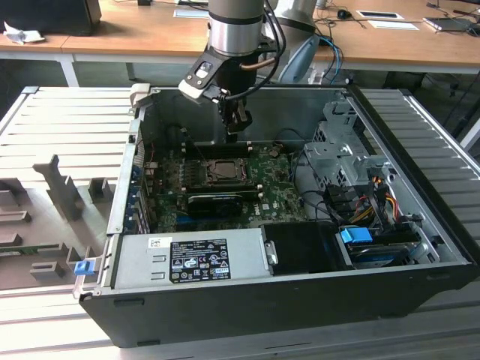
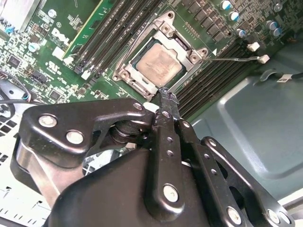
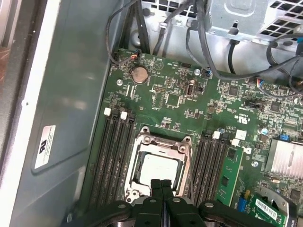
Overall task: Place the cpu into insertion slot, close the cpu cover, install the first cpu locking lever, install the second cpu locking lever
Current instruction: 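Install the first cpu locking lever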
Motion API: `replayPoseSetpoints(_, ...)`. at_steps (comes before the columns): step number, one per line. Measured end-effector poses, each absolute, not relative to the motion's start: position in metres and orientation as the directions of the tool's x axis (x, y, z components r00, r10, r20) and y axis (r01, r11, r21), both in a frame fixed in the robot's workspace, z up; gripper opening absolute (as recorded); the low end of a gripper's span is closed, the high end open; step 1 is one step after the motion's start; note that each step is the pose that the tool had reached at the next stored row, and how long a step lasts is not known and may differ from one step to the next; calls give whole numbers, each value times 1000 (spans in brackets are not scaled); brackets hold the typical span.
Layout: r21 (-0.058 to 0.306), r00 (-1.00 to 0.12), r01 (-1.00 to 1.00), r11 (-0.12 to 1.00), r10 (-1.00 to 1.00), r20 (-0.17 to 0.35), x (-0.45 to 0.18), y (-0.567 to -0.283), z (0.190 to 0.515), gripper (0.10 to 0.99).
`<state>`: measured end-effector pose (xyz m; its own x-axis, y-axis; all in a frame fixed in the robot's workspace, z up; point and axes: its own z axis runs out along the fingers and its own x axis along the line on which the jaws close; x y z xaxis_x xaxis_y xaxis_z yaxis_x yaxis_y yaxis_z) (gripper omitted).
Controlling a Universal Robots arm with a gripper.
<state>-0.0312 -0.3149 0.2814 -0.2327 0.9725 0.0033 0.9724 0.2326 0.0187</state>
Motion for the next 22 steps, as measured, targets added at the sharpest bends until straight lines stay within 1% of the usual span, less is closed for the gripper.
replayPoseSetpoints(12,18,-335,942,335,942,2,-31,-315,281,106)
replayPoseSetpoints(13,18,-371,928,371,929,1,-31,-315,281,106)
replayPoseSetpoints(16,15,-429,903,429,903,-7,-31,-315,281,106)
replayPoseSetpoints(19,13,-530,848,530,848,-10,-31,-315,281,106)
replayPoseSetpoints(22,13,-591,807,591,807,-10,-31,-315,281,106)
